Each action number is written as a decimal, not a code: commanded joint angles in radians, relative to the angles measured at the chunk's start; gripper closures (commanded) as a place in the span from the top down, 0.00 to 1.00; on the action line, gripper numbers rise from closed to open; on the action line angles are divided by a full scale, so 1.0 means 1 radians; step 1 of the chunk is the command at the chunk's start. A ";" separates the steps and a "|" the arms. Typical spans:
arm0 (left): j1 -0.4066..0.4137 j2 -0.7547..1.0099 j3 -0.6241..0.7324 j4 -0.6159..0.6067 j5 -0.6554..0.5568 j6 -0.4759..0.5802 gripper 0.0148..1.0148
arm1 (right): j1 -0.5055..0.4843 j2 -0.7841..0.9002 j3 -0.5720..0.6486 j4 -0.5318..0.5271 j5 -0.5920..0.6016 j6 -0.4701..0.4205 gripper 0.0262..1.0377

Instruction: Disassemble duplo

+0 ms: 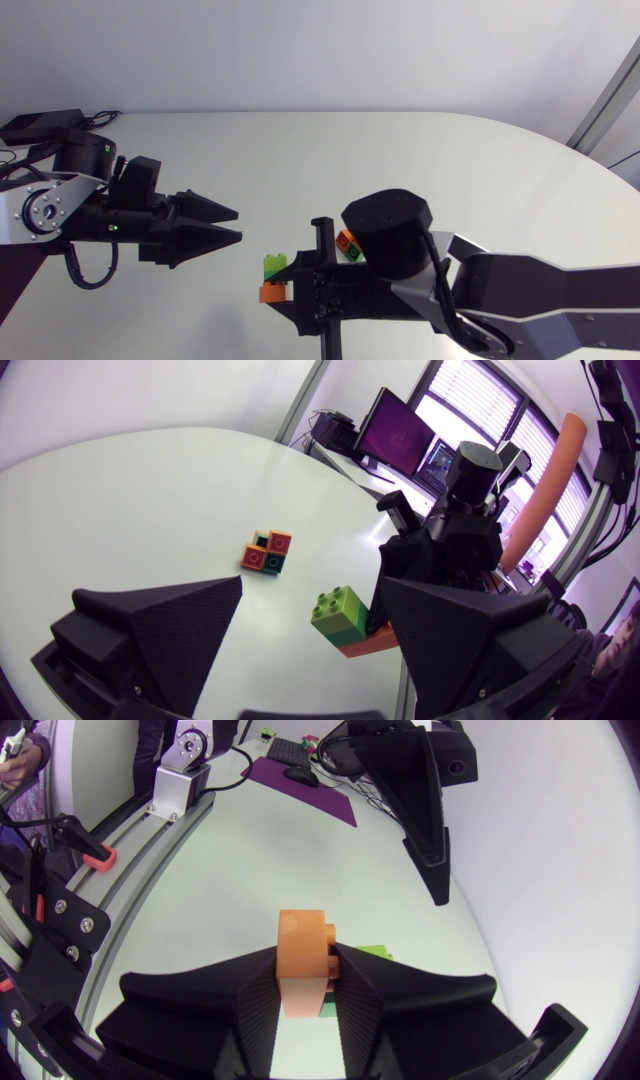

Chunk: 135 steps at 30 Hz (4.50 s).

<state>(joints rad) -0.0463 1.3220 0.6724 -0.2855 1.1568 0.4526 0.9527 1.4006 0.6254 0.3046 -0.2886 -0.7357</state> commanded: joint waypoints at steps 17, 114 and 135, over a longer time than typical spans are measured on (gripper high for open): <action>-0.027 0.128 0.075 -0.032 0.035 0.023 0.92 | 0.106 0.003 -0.075 0.217 0.204 -0.128 0.18; -0.101 0.232 0.115 -0.063 0.044 0.100 0.24 | 0.170 0.135 -0.030 0.393 0.401 -0.209 0.18; -0.093 0.322 0.167 -0.038 -0.169 0.074 0.24 | 0.169 0.115 -0.062 0.390 0.408 -0.218 0.18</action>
<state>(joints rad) -0.1360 1.6348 0.8223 -0.3321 0.9897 0.5304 1.1194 1.5246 0.5846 0.6811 0.1093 -0.9325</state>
